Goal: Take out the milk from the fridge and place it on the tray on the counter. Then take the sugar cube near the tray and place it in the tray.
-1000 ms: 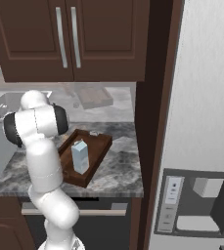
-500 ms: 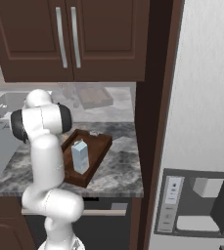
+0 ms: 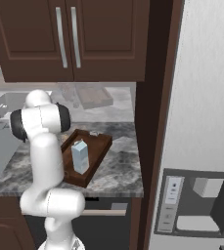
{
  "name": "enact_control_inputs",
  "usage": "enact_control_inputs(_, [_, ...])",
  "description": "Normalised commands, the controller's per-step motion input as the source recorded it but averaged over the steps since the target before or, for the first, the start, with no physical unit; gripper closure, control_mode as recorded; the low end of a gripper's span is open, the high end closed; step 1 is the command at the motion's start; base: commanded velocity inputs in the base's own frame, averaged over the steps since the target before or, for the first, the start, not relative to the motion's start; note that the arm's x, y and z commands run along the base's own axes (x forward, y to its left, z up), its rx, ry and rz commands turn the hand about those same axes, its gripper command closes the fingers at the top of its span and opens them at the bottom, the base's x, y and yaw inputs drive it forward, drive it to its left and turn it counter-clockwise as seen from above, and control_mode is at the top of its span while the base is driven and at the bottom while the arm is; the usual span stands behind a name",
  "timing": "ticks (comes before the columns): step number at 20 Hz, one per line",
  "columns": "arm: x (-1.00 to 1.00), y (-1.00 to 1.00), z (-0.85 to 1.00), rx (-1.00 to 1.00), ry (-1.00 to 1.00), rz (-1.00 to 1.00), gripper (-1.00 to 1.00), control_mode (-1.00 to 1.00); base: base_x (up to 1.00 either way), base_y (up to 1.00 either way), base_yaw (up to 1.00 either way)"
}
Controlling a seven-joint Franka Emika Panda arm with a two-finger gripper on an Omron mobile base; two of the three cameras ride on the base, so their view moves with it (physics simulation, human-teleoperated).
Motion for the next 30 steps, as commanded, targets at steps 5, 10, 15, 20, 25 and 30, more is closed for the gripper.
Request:
enact_control_inputs(5, [0.06, -0.09, -0.24, 0.0, 0.0, 0.0, -1.0, -1.0, 0.0, 0.0, 0.0])
enact_control_inputs(10, [0.15, -0.03, -0.2, 0.0, 0.0, 0.0, -1.0, -1.0, 0.0, 0.0, 0.0])
enact_control_inputs(15, [0.28, 0.0, -0.15, 0.0, -0.02, 0.0, -1.0, -1.0, 0.0, 0.0, 0.0])
enact_control_inputs(20, [0.26, 0.0, -0.06, 0.0, -0.09, -0.01, -1.0, -1.0, 0.0, 0.0, 0.0])
enact_control_inputs(25, [0.03, 0.0, -0.02, 0.0, -0.13, 0.0, -1.0, -1.0, 0.0, 0.0, 0.0])
enact_control_inputs(30, [0.14, 0.0, -0.2, 0.0, -0.05, 0.0, -1.0, -1.0, 0.0, 0.0, 0.0])
